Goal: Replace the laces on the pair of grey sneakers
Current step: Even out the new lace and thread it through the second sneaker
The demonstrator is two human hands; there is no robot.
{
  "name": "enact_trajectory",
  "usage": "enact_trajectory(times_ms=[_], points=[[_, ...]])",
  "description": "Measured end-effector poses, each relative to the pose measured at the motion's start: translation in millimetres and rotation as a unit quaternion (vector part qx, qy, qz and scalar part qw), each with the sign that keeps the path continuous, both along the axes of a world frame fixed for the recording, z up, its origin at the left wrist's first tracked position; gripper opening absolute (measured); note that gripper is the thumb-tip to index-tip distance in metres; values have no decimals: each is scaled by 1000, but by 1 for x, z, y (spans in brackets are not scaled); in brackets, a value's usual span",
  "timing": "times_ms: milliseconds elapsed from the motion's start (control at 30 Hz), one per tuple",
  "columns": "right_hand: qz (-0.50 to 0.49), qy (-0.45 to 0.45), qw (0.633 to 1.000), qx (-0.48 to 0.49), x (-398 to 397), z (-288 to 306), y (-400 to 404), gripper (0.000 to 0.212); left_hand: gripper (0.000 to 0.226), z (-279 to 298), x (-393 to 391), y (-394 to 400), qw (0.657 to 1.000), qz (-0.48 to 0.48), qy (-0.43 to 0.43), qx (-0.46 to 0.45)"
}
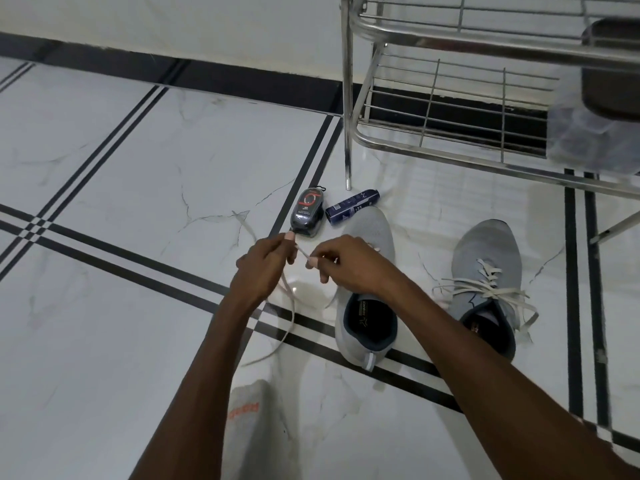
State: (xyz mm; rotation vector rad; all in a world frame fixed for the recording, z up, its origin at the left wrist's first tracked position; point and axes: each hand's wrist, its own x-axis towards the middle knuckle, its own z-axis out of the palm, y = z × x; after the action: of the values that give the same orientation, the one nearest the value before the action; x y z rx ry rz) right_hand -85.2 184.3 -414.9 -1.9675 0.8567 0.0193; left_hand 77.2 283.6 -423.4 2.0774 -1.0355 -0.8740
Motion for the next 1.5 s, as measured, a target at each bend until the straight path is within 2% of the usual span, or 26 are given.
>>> enact_trajectory(times_ms=[67,100,167,233,267,333,367,400,433,467,533,567,633,667,700,767,800,867,933,1000,1067,1133,1267,1367,1400,1500], points=[[-41,10,999,18,-4,-6,-5,19,59,3,13,7,1000,25,11,-9],[-97,6,995,17,-8,-12,-11,20,57,5,19,10,999,37,13,-18],[-270,-30,962,-17,-17,-22,-21,23,51,4,26,15,998,47,12,-31],[-354,-63,932,-42,-24,-26,-24,36,46,3,24,16,999,46,-8,-20],[-325,-73,943,-7,-22,-23,-24,49,45,2,20,15,999,38,-25,-13],[-183,-51,979,72,-10,-15,-14,67,47,1,7,10,999,18,-47,2],[-110,-34,989,87,-3,-10,-7,61,48,1,0,6,998,6,-56,9],[-50,-21,995,81,2,-7,-1,46,47,0,-6,3,998,-6,-63,15],[-15,-9,998,68,5,-9,3,28,47,-1,-9,1,997,-13,-69,15],[-5,2,998,58,7,-9,3,19,47,-1,-12,-1,997,-20,-70,13],[-58,19,998,24,4,-14,-4,20,48,-1,-9,-1,998,-16,-67,13],[-128,10,992,-11,1,-18,-11,21,47,-2,-6,1,998,-8,-63,14],[-275,-40,956,-89,-8,-20,-24,26,47,-4,-2,5,998,9,-53,12],[-305,-61,947,-84,-13,-20,-28,35,47,-5,-1,7,998,13,-55,9],[-291,-74,953,-49,-16,-19,-29,47,46,-5,-2,9,998,12,-60,8],[-177,-62,982,25,-9,-10,-19,58,44,-6,-5,8,998,2,-67,14],[-114,-48,991,44,-5,-6,-10,52,44,-6,-7,5,998,-10,-64,14],[-40,-29,998,38,2,-4,1,24,47,-4,-12,-1,998,-34,-54,4],[-75,-22,997,10,1,-9,-2,20,47,-5,-10,-4,998,-34,-49,6],[-178,-23,983,-39,-6,-13,-14,25,47,-9,-3,0,999,-9,-44,16],[-218,-44,974,-43,-13,-12,-23,37,46,-14,2,6,999,6,-47,16],[-170,-50,984,-2,-9,-9,-20,49,43,-17,0,7,999,-3,-46,4],[-74,-22,996,-40,8,-11,2,16,31,-14,-10,-3,996,-25,-63,-53],[-66,7,997,-51,11,-14,7,18,28,-14,-4,-7,996,27,-64,-49],[-66,11,996,-52,12,-14,7,19,29,-15,-2,-6,997,52,-36,-50],[-69,3,996,-56,13,-12,9,21,30,-15,-9,-2,976,127,139,-105]])
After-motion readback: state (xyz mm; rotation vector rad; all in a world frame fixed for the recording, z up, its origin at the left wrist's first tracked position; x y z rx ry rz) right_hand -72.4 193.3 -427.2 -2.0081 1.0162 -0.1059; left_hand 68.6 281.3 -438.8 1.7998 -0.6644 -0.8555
